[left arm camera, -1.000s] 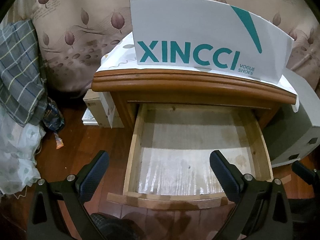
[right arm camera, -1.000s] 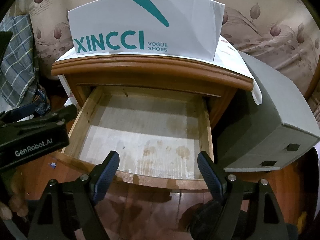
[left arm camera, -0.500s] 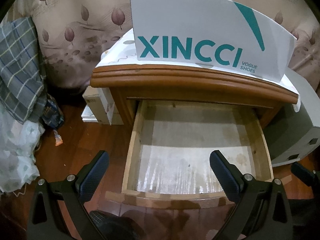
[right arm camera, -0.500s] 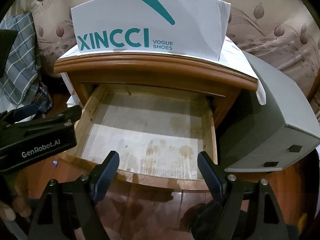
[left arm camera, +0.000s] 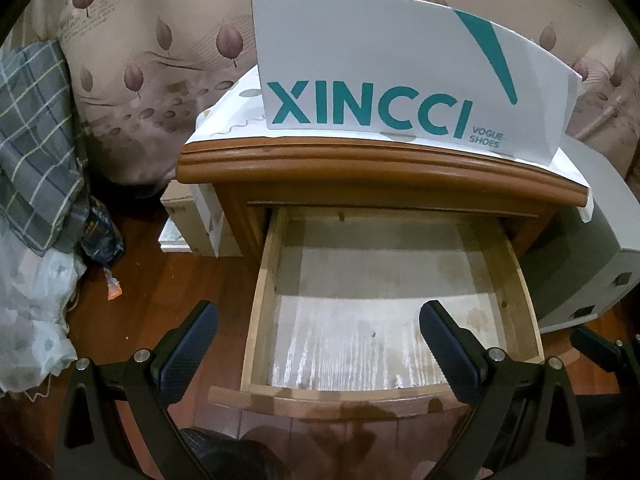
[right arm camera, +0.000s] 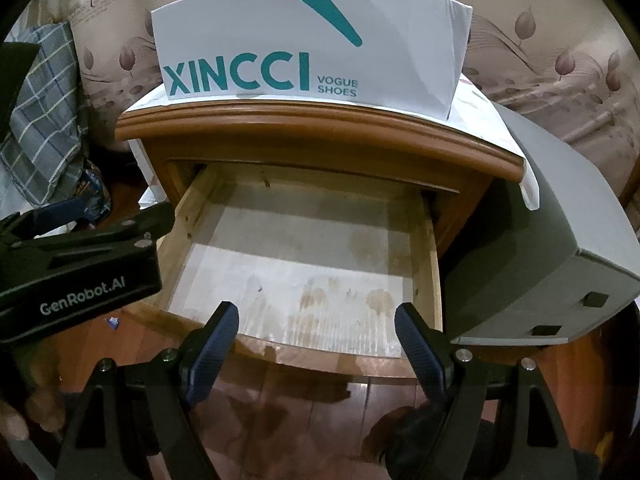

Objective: Take underwear out of drawer

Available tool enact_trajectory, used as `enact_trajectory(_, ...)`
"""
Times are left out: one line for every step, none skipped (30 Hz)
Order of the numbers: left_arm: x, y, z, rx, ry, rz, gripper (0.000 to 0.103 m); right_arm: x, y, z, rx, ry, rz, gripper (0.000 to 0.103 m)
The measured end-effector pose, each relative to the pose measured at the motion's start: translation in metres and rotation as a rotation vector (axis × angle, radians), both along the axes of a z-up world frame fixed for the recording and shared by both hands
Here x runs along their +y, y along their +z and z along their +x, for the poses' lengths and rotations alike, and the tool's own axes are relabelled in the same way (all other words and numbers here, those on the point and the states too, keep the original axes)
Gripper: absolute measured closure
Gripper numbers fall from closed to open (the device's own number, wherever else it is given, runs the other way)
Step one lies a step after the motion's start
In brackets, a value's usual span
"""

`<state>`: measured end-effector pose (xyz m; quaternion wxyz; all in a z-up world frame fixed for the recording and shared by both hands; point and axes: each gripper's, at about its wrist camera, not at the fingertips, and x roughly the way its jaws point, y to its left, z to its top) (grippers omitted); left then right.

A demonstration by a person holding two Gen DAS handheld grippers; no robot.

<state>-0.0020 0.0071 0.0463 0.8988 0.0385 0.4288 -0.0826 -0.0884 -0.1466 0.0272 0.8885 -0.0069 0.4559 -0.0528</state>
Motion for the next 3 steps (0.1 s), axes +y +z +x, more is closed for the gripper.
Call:
enact_trajectory(-0.0002,0.0003,0.0002,0.001,0.001,0.003,0.003,0.0001,-0.0001,0.0001,0.0,-0.001,0.0,0.02)
enact_trajectory(-0.0004,0.0006,0.0005,0.001,0.005,0.005,0.003,0.0001,0.0,0.0002,0.0,-0.002,0.0,0.02)
enact_trajectory(-0.0009,0.0011,0.0007,0.001,0.006,0.005,0.003,0.0,0.0002,0.0,-0.001,-0.002,0.0,0.02)
